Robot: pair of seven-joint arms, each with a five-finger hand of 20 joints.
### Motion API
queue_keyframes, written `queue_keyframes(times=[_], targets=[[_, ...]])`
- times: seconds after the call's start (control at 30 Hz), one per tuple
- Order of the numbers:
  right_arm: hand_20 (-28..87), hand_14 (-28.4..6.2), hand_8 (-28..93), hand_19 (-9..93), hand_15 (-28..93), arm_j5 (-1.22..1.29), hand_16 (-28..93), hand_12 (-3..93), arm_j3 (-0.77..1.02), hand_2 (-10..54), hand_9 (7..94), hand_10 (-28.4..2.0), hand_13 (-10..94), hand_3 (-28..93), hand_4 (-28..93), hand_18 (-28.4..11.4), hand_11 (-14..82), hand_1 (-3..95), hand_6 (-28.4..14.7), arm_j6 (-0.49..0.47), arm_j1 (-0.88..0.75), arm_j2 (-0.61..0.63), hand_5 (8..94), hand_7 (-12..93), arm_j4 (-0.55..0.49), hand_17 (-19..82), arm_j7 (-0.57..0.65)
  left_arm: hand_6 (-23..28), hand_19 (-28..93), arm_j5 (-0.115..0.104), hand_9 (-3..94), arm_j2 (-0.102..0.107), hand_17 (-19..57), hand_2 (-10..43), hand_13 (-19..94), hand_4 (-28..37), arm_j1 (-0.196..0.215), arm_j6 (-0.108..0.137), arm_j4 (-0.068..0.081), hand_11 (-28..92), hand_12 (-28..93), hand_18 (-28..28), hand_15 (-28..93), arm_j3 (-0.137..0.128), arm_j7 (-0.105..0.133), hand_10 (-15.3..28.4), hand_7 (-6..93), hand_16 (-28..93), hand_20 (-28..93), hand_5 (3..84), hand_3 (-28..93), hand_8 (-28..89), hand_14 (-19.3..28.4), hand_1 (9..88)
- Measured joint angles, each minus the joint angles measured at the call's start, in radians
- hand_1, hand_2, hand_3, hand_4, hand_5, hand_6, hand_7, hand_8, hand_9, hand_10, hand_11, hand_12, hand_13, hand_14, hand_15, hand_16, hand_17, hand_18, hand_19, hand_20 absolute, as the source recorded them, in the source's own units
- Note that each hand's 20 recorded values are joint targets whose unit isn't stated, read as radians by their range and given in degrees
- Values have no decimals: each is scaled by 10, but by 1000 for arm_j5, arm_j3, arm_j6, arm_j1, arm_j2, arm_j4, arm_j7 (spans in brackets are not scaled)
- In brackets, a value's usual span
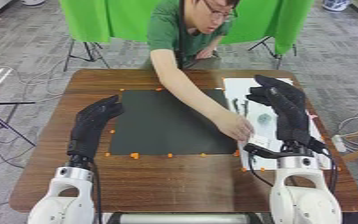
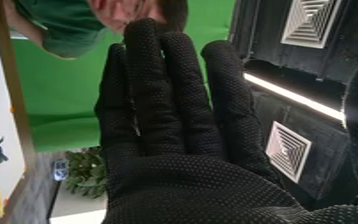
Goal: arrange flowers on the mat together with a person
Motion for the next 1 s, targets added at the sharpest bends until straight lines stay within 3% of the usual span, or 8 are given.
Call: queue_keyframes(times=[0.13, 0.3, 0.43, 0.53, 1.0], targets=[[411, -139, -88, 397, 213, 1, 261, 207, 1, -94, 616, -153, 569, 718, -185, -154, 152, 185, -12, -6, 1, 0, 559, 172, 1, 248, 0, 57, 169, 0, 463, 0, 15, -50, 361, -181, 0, 0, 0, 209, 143, 159, 251, 0, 0, 136, 155, 21, 177, 478, 627, -53, 189, 306], [371, -139, -90, 281, 192, 19, 271, 206, 2, -72, 611, -152, 548, 732, -176, -147, 144, 188, -9, -27, 6, -3, 559, 174, 12, 236, 0, 56, 170, 0, 463, -1, 13, -50, 361, -181, 0, -1, 0, 208, 143, 160, 251, -1, 0, 136, 156, 22, 178, 477, 627, -53, 189, 306], [362, -138, -91, 240, 179, 142, 278, 207, 18, -65, 607, -151, 539, 737, -173, -145, 139, 190, -7, -109, 12, -14, 558, 174, 37, 232, 6, 57, 175, 0, 463, -1, 10, -49, 361, -181, 0, -2, 1, 208, 143, 163, 252, -1, -1, 136, 156, 22, 181, 478, 625, -54, 190, 307], [362, -138, -91, 229, 173, 218, 281, 207, 20, -63, 605, -151, 534, 740, -172, -147, 136, 191, -5, -151, 20, -20, 558, 175, 65, 229, 14, 57, 180, 0, 463, -2, 7, -49, 361, -180, -1, -3, 1, 209, 143, 165, 252, -1, -1, 136, 157, 22, 182, 478, 626, -54, 190, 307], [369, -138, -94, 220, 164, 158, 294, 207, 12, -81, 603, -150, 535, 753, -169, -148, 136, 201, -2, -137, 27, -27, 556, 180, 115, 228, 51, 56, 185, -1, 463, -4, 4, -49, 361, -182, -1, -4, 2, 210, 143, 167, 253, 0, -1, 135, 157, 22, 182, 478, 626, -55, 189, 307]])
